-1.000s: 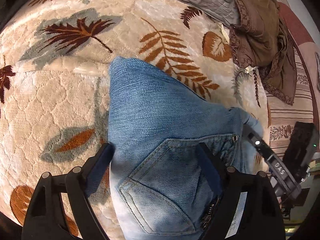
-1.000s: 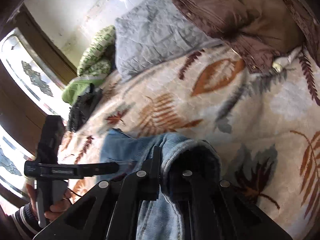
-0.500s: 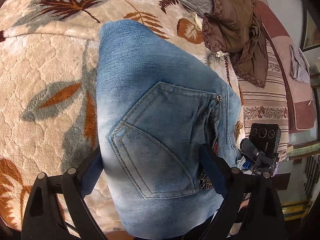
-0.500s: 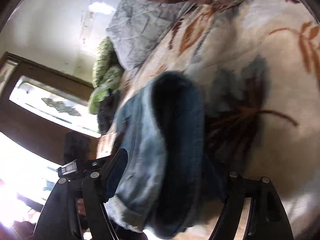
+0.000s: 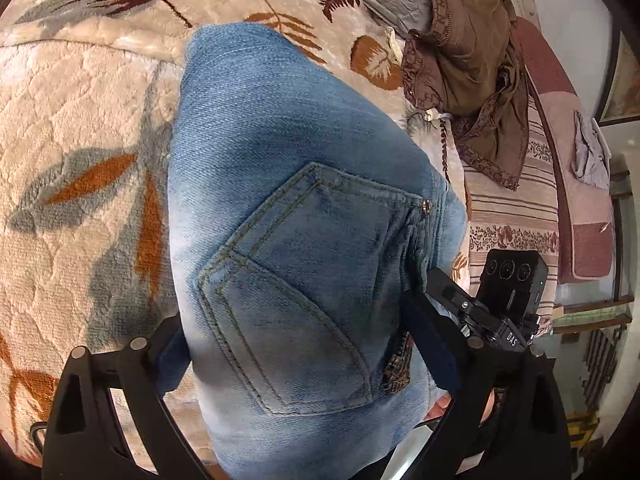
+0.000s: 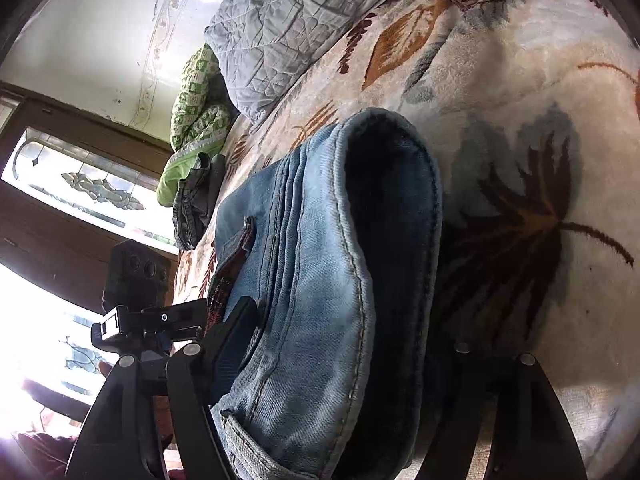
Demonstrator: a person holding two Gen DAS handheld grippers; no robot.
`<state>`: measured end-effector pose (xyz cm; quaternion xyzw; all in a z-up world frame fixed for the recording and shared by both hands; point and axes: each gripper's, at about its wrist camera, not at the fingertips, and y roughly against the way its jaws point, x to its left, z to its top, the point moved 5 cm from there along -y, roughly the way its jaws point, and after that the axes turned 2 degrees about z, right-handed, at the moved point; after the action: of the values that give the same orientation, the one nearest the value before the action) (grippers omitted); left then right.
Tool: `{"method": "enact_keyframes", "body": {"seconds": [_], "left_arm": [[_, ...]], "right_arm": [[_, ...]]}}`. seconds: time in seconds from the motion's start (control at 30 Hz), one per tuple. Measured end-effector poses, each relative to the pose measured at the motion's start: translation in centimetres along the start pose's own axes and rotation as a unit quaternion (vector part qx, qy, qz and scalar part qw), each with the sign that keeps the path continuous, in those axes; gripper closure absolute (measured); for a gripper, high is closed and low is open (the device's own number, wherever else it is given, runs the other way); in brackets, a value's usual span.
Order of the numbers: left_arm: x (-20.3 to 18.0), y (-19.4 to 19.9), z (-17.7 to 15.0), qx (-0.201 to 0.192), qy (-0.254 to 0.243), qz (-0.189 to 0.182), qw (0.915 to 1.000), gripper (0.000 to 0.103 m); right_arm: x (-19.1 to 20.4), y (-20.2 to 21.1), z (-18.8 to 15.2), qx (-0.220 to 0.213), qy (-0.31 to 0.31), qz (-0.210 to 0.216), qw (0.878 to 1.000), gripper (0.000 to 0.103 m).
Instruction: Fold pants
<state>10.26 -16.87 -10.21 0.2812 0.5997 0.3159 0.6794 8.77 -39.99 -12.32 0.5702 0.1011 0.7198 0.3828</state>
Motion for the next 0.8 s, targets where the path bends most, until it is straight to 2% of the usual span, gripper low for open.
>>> {"method": "enact_keyframes", "body": {"seconds": [0.03,0.07,0.1,0.13,0.2,0.37,0.53,0.63,0.8], "left_arm": [[-0.3,0.2,-0.2,-0.005,-0.009,0.003,0.9999,0.026],[-0.5,0.6,-0.5,-0.009,-0.016,0.005,0.9998,0.03],[-0.8,1.0,-0.7,-0.013,-0.023,0.002,0.9996,0.036],[-1.0,1.6,-1.0,-0.017,-0.029,-0.008,0.9994,0.044],[-1.9,3.1,-1.3,-0.02,-0.045,-0.033,0.9982,0.05],[-3.5,5.5,-2.1,-0.034,-0.088,-0.017,0.9954,0.05],[-2.4,8.6,-1.3,-0.065,-0.073,-0.026,0.9949,0.05],[-0.8,11.0,0.1,-0.097,-0.059,-0.016,0.9934,0.05],[2.6,13.4,4.4,-0.134,-0.028,0.028,0.9902,0.05]], "right_arm": [[0.5,0.0,-0.2,-0.002,0.021,-0.022,1.0,0.043],[1.3,0.2,-0.4,-0.006,0.046,-0.037,0.998,0.054],[2.0,0.6,-0.6,-0.011,0.063,-0.051,0.997,0.058],[2.6,1.0,-0.7,-0.014,0.074,-0.065,0.995,0.067],[3.8,1.9,-0.9,-0.022,0.087,-0.079,0.993,0.073],[7.0,2.9,-1.8,-0.037,0.12,-0.095,0.987,0.076],[10.5,2.4,-1.3,-0.058,0.136,-0.078,0.986,0.076],[12.5,0.4,-0.1,-0.055,0.14,-0.053,0.987,0.076],[16.3,-4.9,3.1,-0.041,0.165,-0.031,0.985,0.076]]}}
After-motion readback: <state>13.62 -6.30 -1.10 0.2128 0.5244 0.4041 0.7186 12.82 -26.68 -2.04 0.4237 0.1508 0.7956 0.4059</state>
